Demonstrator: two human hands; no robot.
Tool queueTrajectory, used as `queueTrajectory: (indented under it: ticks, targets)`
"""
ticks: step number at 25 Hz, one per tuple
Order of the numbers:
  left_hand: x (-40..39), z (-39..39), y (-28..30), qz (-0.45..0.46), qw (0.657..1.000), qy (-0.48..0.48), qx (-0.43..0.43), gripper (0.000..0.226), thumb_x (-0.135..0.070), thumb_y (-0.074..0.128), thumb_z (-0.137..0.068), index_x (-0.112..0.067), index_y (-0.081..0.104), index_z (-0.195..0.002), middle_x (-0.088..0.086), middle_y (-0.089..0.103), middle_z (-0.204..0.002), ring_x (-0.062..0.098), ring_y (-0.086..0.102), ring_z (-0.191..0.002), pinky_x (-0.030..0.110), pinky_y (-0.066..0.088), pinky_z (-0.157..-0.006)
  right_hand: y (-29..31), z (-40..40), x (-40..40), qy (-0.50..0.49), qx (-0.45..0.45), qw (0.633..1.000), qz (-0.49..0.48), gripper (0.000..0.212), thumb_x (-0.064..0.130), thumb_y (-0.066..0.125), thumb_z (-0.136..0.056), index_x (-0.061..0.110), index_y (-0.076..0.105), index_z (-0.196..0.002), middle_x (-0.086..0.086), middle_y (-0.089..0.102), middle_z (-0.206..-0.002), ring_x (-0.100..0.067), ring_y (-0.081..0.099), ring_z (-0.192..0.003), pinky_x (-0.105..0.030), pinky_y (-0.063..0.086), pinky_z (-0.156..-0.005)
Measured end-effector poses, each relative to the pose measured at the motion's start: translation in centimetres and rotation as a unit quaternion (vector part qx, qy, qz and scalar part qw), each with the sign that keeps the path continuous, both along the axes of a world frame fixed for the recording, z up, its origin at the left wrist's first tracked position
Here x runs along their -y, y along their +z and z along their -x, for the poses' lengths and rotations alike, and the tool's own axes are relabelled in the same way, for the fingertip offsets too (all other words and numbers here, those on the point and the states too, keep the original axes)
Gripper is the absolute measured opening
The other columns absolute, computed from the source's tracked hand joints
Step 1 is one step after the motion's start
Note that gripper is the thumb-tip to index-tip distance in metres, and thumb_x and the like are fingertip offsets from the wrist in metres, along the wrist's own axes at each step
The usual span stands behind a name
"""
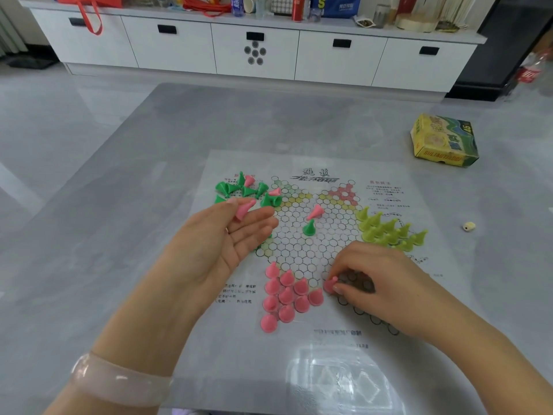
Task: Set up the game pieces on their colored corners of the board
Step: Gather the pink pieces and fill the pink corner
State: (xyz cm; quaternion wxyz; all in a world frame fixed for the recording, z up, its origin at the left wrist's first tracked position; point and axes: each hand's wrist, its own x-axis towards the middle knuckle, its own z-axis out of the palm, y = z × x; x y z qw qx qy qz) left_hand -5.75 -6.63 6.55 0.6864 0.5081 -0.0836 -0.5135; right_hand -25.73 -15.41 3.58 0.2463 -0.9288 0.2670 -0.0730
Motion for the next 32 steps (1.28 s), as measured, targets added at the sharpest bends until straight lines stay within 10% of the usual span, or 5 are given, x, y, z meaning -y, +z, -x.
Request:
queueTrajectory:
  ticks: [15,24,32]
  targets:
    - [-0.4,0.1,0.3,-0.010,0.998,-0.041,0.035,0.015,-0.018,0.043,-0.092,-0.010,0.053,-0.084,0.009,0.074,-0.071,0.011,0.062,-0.047,0.017,0.051,-0.045,0.5,0.0,0.1,-0.003,-0.012,1.000,-0.020,0.016,0.033,0.063,-0.081,0.034,0.063,-0.097,0.022,0.056,-0.094,0.002,0.051,-0.093,-0.015,0.042,-0.082]
    - [-0.3,2.1,-0.2,-0.008,0.985,-0.150,0.087,0.023,-0.018,0.035,-0.097,-0.010,0.055,-0.101,0.004,0.072,-0.074,0.012,0.054,-0.047,0.021,0.045,-0.045,2.9,-4.6,-1.0,-0.090,0.204,0.975,-0.020,0.019,0.029,0.058,-0.084,0.028,0.066,-0.101,0.019,0.060,-0.090,-0.001,0.056,-0.089,-0.014,0.045,-0.077]
    - [0.0,0.6,-0.2,0.002,0.999,-0.038,-0.027,0.020,-0.001,0.038,-0.086,-0.002,0.058,-0.087,0.009,0.065,-0.058,0.014,0.055,-0.043,0.020,0.048,-0.043,0.0,-6.0,3.8,-0.104,-0.042,0.986,0.127,0.039,0.005,0.042,-0.089,0.023,0.054,-0.121,0.006,0.051,-0.128,-0.016,0.039,-0.119,-0.029,0.033,-0.097]
